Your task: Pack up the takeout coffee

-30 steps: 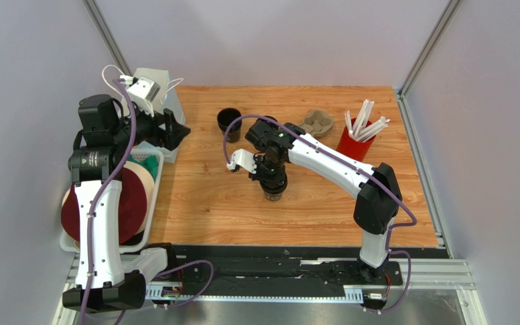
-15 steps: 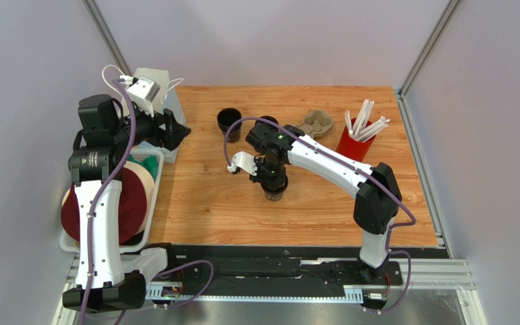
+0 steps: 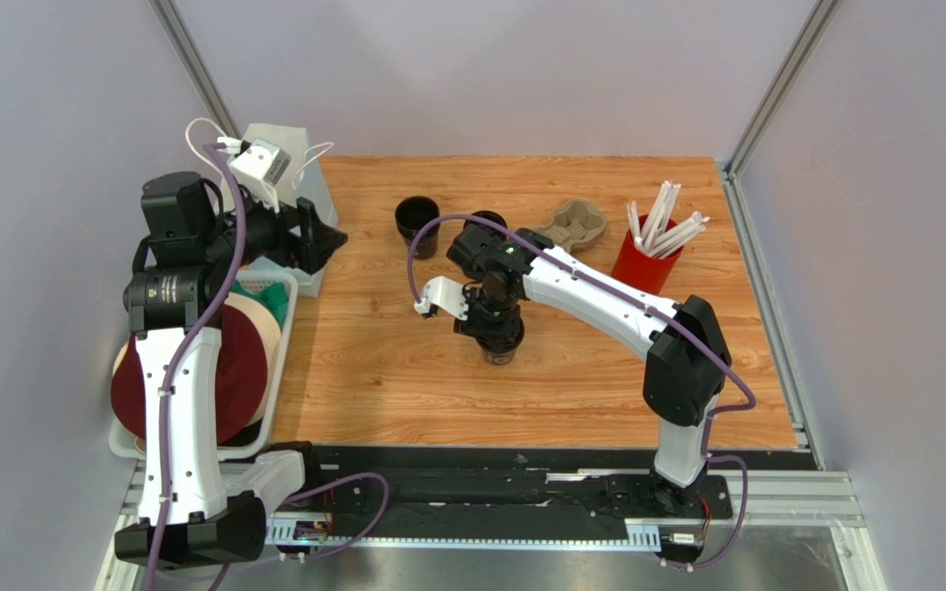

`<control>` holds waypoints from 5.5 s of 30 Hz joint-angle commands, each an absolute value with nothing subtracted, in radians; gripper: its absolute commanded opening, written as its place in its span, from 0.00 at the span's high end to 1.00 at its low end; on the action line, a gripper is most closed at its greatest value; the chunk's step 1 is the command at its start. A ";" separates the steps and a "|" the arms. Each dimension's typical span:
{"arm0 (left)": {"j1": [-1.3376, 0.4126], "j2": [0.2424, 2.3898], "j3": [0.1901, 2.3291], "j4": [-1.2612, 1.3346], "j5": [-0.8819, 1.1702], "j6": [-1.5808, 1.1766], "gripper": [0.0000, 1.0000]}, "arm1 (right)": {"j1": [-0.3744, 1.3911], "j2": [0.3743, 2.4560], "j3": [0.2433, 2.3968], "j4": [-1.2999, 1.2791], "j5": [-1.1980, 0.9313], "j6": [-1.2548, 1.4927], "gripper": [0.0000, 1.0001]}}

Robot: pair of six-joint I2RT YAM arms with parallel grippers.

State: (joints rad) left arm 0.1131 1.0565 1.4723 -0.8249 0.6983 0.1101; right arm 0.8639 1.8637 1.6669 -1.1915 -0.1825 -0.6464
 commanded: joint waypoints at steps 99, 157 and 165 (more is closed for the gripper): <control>-0.586 1.936 1.571 -0.773 0.710 0.012 0.20 | 0.328 1.200 1.039 -0.755 -0.580 -0.221 0.43; -0.603 2.008 1.520 -0.764 0.640 0.110 0.37 | 0.313 1.695 1.183 -0.601 -0.917 -0.090 0.66; -0.603 2.016 1.517 -0.764 0.623 0.121 0.37 | 0.310 1.743 1.175 -0.591 -0.939 -0.089 0.67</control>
